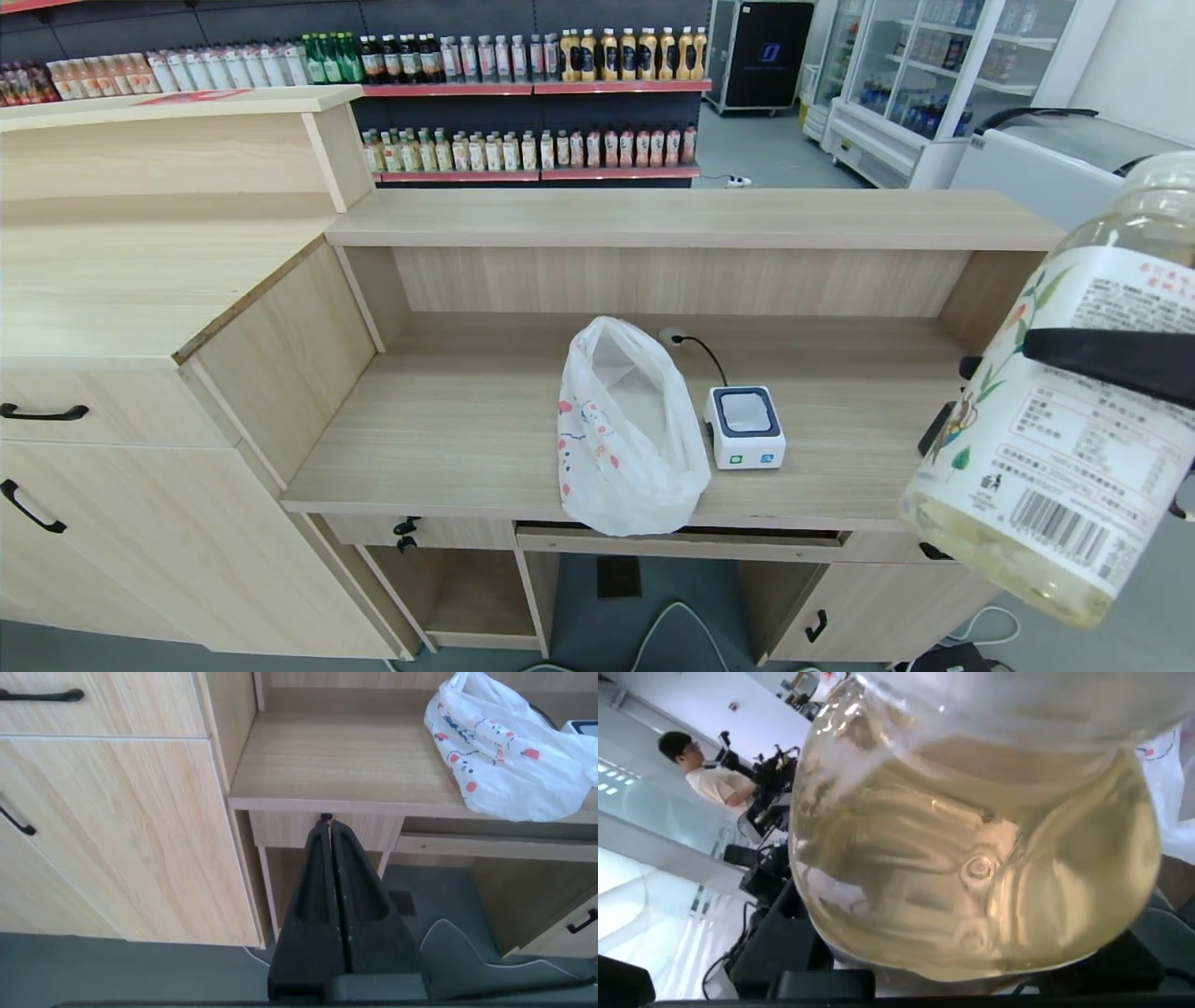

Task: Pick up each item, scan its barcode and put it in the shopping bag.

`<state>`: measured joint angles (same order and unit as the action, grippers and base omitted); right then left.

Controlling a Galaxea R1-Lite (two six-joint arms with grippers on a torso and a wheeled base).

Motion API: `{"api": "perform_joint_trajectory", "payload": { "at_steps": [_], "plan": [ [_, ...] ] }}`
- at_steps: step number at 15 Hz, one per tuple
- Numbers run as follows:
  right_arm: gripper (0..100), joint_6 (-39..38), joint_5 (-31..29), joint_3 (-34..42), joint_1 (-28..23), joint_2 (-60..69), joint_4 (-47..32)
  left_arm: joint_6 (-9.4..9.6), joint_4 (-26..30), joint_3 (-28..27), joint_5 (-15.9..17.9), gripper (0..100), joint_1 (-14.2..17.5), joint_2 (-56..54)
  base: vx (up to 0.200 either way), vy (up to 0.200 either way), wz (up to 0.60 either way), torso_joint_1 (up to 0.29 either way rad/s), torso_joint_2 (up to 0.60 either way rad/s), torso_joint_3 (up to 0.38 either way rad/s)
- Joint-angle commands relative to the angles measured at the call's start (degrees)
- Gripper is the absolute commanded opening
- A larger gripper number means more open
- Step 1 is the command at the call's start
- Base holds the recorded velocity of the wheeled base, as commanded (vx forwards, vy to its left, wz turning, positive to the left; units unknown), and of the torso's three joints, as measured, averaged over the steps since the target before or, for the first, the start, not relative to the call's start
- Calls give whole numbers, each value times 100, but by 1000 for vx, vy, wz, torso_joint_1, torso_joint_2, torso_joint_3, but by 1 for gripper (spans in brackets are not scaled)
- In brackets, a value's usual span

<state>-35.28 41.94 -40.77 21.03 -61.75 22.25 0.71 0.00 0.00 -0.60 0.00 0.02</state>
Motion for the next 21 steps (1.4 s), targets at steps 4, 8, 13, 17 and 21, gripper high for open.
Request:
{"api": "perform_joint_trajectory", "payload": {
  "at_steps": [4, 8, 13, 17, 21],
  "plan": [
    [0, -14, -107, -151, 464, 66, -230, 0, 0, 0, -2, 0, 0, -2, 0, 0, 0, 0, 0, 0],
    [0, -14, -107, -204, 692, 49, -238, 0, 0, 0, -2, 0, 0, -2, 0, 0, 0, 0, 0, 0],
    [0, -14, -98, -195, 833, 49, -230, 0, 0, 0, -2, 0, 0, -2, 0, 0, 0, 0, 0, 0],
    [0, -14, -107, -160, 859, 40, -230, 0, 0, 0, -2, 0, 0, -2, 0, 0, 0, 0, 0, 0],
    [0, -14, -107, -133, 850, 40, -230, 0, 0, 0, -2, 0, 0, -2, 0, 0, 0, 0, 0, 0]
  ]
}}
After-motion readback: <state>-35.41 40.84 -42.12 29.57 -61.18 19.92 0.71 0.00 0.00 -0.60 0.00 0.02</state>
